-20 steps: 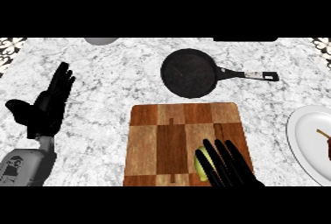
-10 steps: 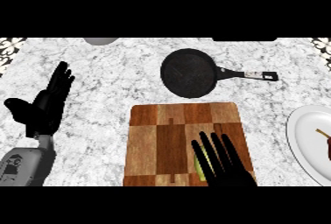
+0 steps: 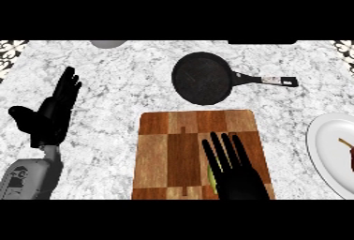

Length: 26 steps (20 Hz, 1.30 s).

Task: Pick the lemon from the cutting board and place it in the pan

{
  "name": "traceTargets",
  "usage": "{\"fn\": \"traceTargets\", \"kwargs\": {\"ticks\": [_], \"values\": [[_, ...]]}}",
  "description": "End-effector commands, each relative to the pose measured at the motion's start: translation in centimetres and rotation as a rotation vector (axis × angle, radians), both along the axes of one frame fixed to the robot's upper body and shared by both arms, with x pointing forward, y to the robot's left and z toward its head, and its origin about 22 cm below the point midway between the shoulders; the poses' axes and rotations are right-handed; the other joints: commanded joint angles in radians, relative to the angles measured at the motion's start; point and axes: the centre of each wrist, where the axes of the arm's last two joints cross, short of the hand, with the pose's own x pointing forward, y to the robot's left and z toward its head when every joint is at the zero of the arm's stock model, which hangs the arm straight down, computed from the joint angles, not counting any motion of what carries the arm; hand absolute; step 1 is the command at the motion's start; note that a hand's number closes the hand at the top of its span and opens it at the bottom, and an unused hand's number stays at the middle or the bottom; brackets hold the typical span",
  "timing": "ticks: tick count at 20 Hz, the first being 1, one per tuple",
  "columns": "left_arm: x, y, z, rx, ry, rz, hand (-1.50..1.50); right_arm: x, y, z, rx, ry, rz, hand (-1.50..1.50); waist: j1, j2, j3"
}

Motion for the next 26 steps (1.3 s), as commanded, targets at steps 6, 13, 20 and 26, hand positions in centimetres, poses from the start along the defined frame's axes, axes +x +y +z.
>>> {"fn": "traceTargets", "kwargs": {"ticks": [6,13,20,26], "values": [[-0.9,0.4,0.3,-0.004,0.001,0.007,0.00,2.3,0.9,-2.0,-0.071,0.032,-0.026,-1.50,0.002,0.000,0.000],[-0.3,0.5,-0.7,0.008,0.004,0.010,0.00,2.7,1.2,-2.4,-0.071,0.077,-0.043,-1.50,0.000,0.000,0.000],[-0.9,-0.9,-1.0,0.004,-0.012,-0.011,0.00,3.3,-0.1,-6.8,-0.140,0.087,0.122,1.50,0.004,0.000,0.000],[0.7,-1.0,1.6,-0.002,0.002,-0.001,0.00,3.4,-0.9,-4.0,-0.109,0.083,0.108,1.50,-0.002,-0.001,0.000]]}}
